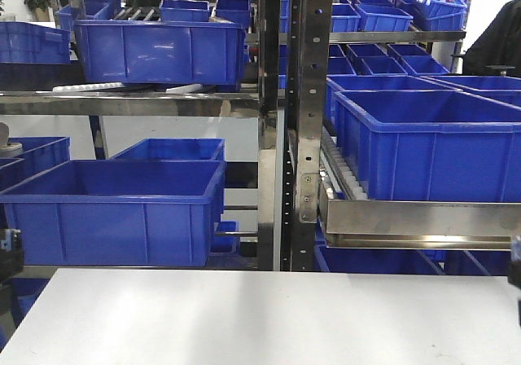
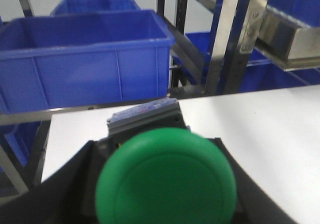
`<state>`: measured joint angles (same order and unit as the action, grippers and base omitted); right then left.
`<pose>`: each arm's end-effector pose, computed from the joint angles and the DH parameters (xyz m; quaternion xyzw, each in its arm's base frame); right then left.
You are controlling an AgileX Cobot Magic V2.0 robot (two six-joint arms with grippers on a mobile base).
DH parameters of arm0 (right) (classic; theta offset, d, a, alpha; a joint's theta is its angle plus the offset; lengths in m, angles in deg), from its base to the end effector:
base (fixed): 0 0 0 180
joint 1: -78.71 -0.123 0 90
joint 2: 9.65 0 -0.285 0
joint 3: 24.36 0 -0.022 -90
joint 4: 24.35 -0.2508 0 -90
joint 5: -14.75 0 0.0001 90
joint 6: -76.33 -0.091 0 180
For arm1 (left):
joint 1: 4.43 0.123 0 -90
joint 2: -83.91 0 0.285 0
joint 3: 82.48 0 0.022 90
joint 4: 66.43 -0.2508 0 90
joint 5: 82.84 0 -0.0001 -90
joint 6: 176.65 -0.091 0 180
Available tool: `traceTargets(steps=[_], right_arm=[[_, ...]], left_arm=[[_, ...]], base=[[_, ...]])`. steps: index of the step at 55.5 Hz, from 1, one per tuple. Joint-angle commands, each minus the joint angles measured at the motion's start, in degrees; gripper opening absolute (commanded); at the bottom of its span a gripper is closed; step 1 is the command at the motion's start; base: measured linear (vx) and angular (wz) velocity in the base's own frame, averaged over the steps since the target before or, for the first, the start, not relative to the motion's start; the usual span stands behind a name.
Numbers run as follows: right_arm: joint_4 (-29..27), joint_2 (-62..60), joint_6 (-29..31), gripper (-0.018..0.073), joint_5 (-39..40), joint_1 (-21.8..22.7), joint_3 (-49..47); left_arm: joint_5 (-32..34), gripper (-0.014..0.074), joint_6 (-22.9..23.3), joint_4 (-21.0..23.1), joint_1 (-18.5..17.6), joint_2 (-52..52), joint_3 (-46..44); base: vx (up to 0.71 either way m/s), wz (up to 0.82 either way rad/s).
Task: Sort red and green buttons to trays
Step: 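Raise both held buttons clear of the table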
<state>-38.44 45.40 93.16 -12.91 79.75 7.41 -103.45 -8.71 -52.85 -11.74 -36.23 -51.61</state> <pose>0.1688 0.0072 0.3560 -0.0547 0.8350 0.0220 0.5471 0.1902 -0.0320 0.3560 0.0710 0.8197 -0.0735 0.5635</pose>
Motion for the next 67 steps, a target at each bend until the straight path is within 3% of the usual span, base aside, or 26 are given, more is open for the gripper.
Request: traceTargets(steps=[1,11,23,67], right_arm=[[-0.7,-4.3,0.4,-0.0009,8.4,0.2,1.4],[-0.5,-7.3,0.4,-0.0009,8.8,0.2,3.2],[-0.5,-7.7,0.4,-0.0009,8.8,0.3,3.3],[-0.5,-7.7,0.4,-0.0009,8.8,0.3,3.3]], left_arm=[[5.7,-0.0004,0.0,0.9,-0.4,-2.5,-0.8],[6.1,-0.0003,0.2,0.9,-0.4,-4.5,1.8],[1.9,-0.0003,0.4,0.8,-0.4,-4.4,1.9],[1.9,-0.0003,0.4,0.8,-0.4,-4.4,1.9]], base=[[0.0,0.0],[0.0,0.0],[0.0,0.0],[0.0,0.0]])
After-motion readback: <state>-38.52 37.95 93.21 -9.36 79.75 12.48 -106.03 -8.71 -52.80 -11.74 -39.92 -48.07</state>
